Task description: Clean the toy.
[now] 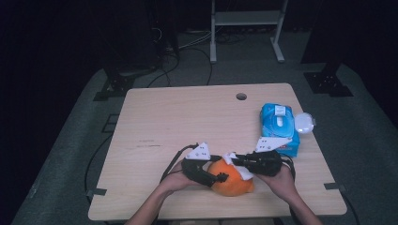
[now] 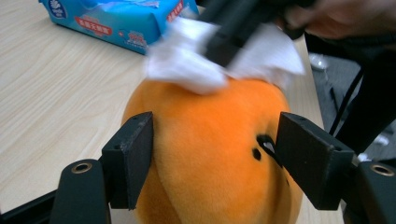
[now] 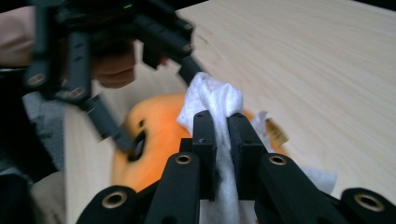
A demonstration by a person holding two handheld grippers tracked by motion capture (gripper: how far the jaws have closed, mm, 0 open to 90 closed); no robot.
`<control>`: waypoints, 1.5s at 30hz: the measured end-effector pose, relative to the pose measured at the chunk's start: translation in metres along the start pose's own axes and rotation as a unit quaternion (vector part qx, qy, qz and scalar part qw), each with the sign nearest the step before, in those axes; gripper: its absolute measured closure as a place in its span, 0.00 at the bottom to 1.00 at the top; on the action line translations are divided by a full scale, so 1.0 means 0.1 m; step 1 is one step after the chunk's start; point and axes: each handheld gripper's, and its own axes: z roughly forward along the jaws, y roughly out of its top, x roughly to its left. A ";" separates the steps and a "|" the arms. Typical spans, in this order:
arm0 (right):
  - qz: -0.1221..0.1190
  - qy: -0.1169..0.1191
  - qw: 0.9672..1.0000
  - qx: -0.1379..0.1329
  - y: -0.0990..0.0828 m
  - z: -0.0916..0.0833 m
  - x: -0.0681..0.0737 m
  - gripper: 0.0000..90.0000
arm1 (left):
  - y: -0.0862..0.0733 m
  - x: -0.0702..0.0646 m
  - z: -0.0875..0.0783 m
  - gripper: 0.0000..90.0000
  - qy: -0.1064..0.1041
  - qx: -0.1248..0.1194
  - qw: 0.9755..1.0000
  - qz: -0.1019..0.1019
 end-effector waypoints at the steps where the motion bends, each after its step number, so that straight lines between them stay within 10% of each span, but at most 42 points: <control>1: 0.005 -0.003 1.000 0.000 0.01 0.01 -0.04 0.91 | 0.00 -0.01 0.00 0.32 0.001 0.002 1.000 0.003; 5: 0.022 -0.006 1.000 0.001 -0.04 0.00 -0.13 0.91 | -0.01 -0.01 0.00 0.31 -0.001 0.005 1.000 0.010; 11: 0.017 0.037 0.999 0.012 -0.17 -0.03 0.02 0.91 | 0.04 0.05 -0.07 0.17 -0.016 -0.028 0.999 -0.043; 20: 0.004 0.036 0.999 0.005 -0.30 -0.16 0.15 0.91 | 0.01 0.02 0.10 0.10 -0.058 0.016 0.996 -0.072; 27: 0.001 0.030 1.000 0.001 -0.19 -0.23 0.11 0.91 | 0.09 -0.06 0.02 0.45 -0.009 -0.029 1.000 0.004; 33: -0.023 0.007 0.999 -0.041 0.04 -0.33 0.07 0.91 | 0.20 -0.05 -0.10 0.47 0.047 -0.074 0.993 0.083; 37: -0.021 0.006 0.999 -0.047 0.10 -0.27 -0.01 0.91 | 0.07 0.00 -0.05 0.45 0.052 -0.044 0.991 0.114; 42: -0.010 0.004 1.000 -0.025 0.01 -0.06 -0.11 0.91 | 0.02 0.09 -0.08 0.30 0.035 -0.037 0.997 0.065; 45: -0.024 0.001 0.999 -0.022 0.03 0.00 0.00 0.91 | 0.02 0.15 -0.09 0.16 0.017 -0.035 0.999 0.002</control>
